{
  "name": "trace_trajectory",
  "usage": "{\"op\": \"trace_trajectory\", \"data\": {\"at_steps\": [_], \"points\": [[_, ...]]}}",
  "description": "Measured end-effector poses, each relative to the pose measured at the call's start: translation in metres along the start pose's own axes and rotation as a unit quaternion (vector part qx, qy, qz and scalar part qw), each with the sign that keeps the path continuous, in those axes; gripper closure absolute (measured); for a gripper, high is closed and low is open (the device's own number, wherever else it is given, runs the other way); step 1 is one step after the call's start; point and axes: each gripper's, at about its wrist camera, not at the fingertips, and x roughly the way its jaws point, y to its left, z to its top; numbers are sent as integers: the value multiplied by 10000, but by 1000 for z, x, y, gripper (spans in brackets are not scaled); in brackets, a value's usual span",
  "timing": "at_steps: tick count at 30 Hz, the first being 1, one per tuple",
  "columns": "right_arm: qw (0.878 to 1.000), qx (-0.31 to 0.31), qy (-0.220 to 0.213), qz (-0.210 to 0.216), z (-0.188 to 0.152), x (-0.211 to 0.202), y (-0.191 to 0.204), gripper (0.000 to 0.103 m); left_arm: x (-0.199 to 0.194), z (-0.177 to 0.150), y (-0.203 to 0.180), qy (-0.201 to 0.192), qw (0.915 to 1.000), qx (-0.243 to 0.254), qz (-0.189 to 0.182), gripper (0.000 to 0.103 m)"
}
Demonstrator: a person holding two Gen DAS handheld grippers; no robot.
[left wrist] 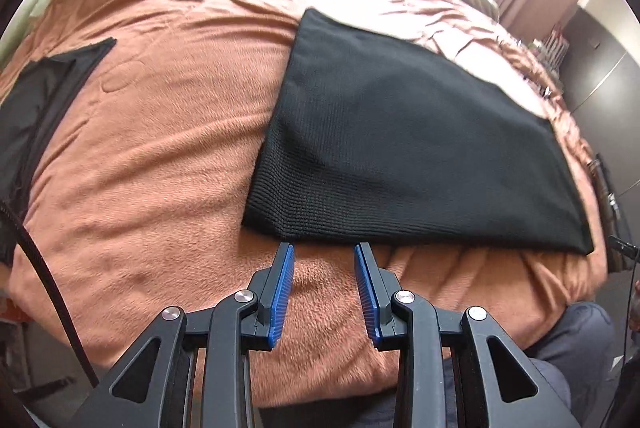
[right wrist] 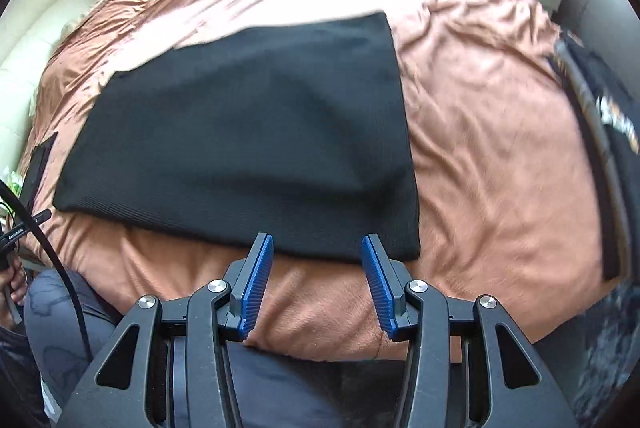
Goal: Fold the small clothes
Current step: 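Move both open tools to the long edge of the folded black shirt, then close both tools on the long edge of the folded shirt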
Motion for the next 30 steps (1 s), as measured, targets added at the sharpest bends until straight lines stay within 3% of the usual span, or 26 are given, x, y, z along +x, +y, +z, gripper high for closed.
{"op": "trace_trajectory", "data": {"at_steps": [8,18,25,26,29,30], "points": [[9997,-178,-124,99,8,-11,44,59,-22,4,16,-351,9990,-254,-139,61],[9994,-173,78,299,18,65,85,59,-4,6,52,-256,9952,-848,-411,61],[9976,-565,252,323,33,113,126,62,16,18,53,-175,9967,-746,-257,61],[9970,-627,298,333,35,120,134,63,19,18,53,-153,9969,-735,-229,63],[9960,-766,334,308,40,136,150,65,28,16,55,-54,9975,-693,-126,83],[9955,-817,353,325,42,140,156,66,30,15,57,-26,9975,-693,-146,85]]}}
